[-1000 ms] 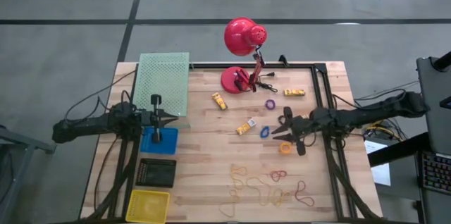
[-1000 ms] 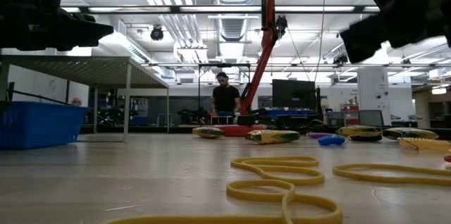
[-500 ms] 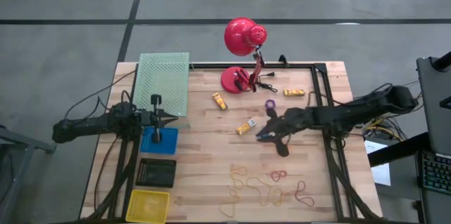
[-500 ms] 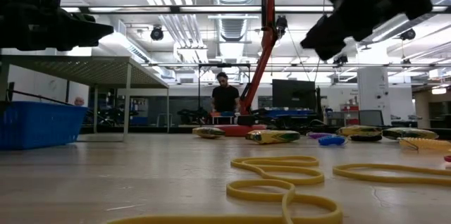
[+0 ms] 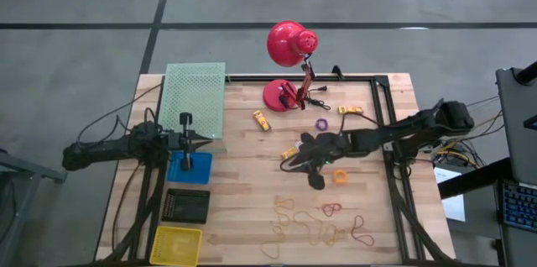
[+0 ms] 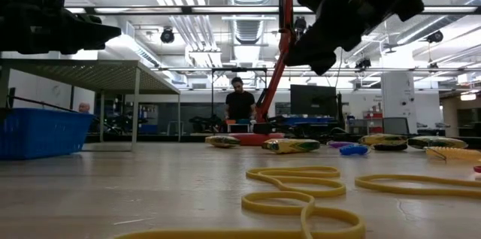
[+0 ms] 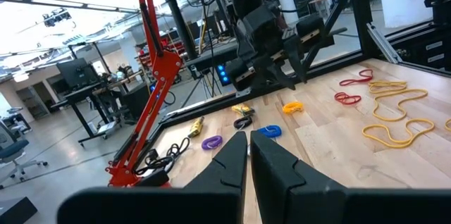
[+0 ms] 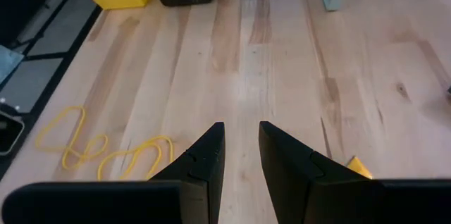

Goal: Pick & Place Office Desk Supplies
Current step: Put the yellow rubber band into the yellow bin

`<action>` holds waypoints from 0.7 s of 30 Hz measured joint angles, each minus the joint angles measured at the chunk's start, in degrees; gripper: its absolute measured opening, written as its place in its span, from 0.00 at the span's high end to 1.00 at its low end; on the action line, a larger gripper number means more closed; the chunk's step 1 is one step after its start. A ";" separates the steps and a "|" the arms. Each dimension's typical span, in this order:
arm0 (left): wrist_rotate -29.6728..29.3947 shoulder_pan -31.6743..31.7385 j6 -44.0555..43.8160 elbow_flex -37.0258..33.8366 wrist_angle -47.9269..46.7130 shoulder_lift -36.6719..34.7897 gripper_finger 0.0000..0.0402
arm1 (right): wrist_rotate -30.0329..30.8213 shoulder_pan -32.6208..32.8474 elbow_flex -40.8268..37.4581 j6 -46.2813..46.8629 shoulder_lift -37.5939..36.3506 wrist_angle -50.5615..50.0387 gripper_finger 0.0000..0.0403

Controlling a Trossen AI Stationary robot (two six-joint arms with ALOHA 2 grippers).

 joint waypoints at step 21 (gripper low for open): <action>0.00 0.01 0.00 0.00 0.01 0.00 0.94 | 4.70 0.35 1.51 6.71 7.85 2.88 0.79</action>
